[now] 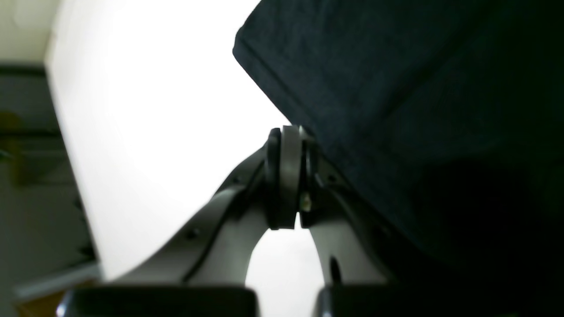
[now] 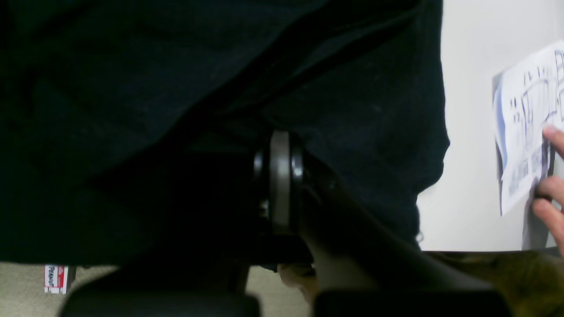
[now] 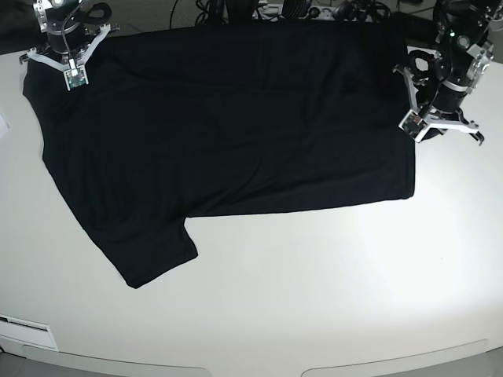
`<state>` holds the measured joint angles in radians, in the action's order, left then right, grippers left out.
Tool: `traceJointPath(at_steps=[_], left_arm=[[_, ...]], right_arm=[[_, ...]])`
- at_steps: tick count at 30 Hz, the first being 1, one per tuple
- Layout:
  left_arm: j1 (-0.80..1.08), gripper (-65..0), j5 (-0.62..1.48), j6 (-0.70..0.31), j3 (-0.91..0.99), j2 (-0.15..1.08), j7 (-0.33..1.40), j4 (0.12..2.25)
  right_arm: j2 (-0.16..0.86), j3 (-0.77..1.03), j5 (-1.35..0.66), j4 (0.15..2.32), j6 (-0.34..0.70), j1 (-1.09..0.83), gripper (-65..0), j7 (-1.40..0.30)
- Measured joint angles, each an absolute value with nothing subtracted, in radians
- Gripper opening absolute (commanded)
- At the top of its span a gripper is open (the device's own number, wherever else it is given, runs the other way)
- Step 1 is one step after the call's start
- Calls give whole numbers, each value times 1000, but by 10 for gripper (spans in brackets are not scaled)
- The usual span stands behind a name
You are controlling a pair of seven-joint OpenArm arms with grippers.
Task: Fold the T-shirt properly
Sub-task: 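Release the shirt and raise both grippers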
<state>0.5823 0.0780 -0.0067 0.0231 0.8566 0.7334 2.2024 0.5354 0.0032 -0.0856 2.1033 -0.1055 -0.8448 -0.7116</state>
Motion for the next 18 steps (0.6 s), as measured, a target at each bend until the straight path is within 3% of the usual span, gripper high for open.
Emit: traceJointPath(at_steps=[3,8,11,13,18], left_arm=[[584,-650,171,24,78,852,722,2202],[563,-650,335,66,239,830,691,2202],[520,-650,522,-16,361,781,689,2203],[498,-586,635,-88,437,745,686,2191],[397,-425,791,-147,532,659,708,1980]], right_arm=[[522,2,-102,2168,-89,-847,-495,-717],[521,2,-7,2250,-126,-847,-430,-715],[521,2,33,2282,-147,-847,-393,-711],[521,2,45,2290,-170,-847,-375,-712],[524,2,46,2291,-190,-847,-376,-715]])
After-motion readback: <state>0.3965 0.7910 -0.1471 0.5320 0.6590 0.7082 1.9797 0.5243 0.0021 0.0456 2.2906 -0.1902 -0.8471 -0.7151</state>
